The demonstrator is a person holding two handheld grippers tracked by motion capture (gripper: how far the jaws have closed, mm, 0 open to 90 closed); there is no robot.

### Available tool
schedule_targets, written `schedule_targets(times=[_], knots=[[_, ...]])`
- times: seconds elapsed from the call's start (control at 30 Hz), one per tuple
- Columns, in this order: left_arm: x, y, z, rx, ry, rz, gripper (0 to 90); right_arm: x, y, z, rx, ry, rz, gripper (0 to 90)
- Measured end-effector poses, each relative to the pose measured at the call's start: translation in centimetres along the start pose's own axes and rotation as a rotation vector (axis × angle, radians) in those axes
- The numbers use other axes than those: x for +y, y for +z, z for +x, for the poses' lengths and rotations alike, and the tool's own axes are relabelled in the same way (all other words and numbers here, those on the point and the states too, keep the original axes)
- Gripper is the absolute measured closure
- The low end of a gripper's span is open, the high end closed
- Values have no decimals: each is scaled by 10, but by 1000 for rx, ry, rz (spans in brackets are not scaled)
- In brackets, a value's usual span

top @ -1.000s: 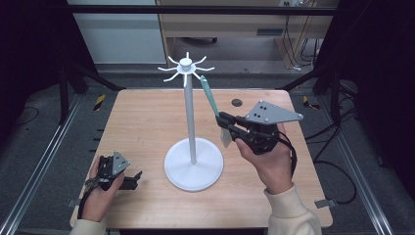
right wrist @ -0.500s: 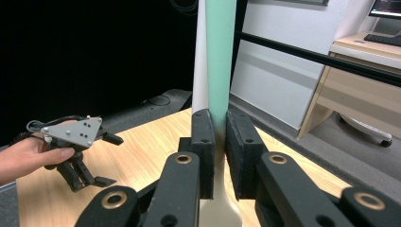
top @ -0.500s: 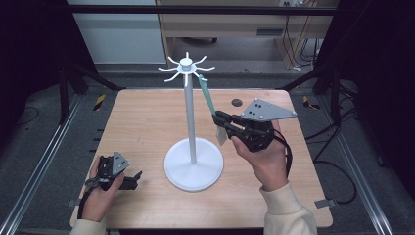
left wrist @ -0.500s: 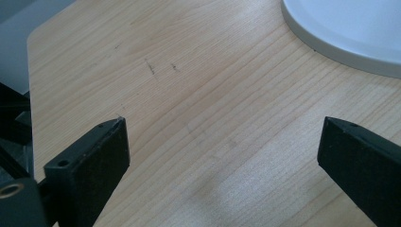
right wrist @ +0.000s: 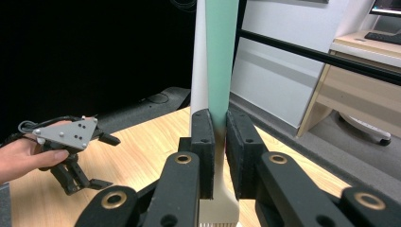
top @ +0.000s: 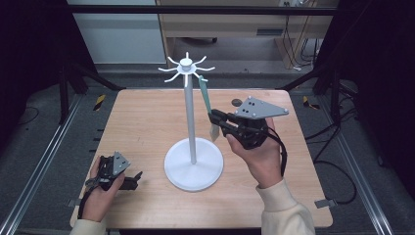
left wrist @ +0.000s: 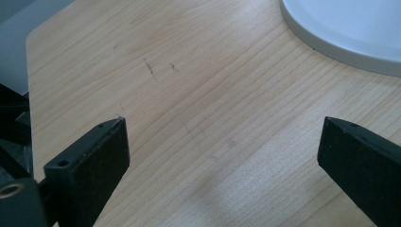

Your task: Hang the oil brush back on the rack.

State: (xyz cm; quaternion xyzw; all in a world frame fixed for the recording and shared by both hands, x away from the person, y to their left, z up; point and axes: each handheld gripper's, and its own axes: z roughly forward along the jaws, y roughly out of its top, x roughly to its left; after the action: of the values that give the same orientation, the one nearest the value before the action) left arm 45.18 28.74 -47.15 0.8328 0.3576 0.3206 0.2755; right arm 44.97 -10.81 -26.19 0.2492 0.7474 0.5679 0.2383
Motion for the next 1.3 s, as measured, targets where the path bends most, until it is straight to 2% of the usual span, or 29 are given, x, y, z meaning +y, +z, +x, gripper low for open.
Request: schedule_targets(times=[0.43,0.8,1.1,1.3], knots=[[0,0,0,-2,1,0,26,1,12,-2,9,13,-5,820],[0,0,0,-3,1,1,26,0,13,-4,16,27,-14,812],[0,0,-1,-5,1,2,25,1,7,-5,10,21,-17,751],[0,0,0,-3,0,1,26,-1,-1,-9,-37,11,16,656]])
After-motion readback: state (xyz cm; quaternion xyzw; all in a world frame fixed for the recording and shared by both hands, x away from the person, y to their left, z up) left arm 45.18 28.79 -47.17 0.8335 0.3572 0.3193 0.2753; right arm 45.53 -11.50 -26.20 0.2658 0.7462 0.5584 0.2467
